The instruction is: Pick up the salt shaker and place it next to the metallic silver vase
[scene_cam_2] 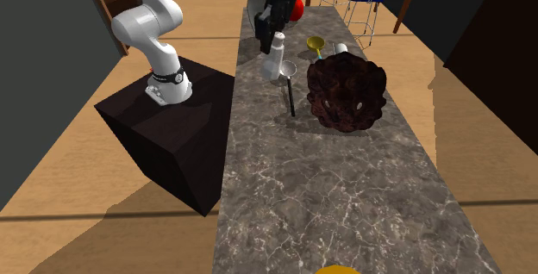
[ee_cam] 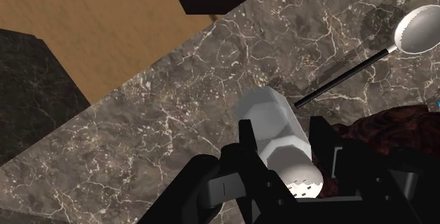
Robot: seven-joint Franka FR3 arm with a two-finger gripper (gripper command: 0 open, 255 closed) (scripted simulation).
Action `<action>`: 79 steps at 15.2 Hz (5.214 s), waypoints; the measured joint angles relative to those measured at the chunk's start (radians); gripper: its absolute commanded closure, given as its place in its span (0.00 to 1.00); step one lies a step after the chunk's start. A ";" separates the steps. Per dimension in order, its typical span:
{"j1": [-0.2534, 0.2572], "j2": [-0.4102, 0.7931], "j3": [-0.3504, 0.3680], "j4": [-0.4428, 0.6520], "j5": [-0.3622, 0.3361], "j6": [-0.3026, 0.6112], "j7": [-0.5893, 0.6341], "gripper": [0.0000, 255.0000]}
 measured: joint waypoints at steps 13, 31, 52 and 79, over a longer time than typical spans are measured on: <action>-0.009 0.111 -0.001 0.346 0.010 -0.235 0.001 1.00; 0.141 -0.400 0.123 -0.280 0.055 -0.109 0.277 1.00; 0.298 -0.740 0.419 -0.576 0.303 -0.073 0.731 1.00; 0.349 -0.838 0.558 -0.927 0.415 0.214 0.779 1.00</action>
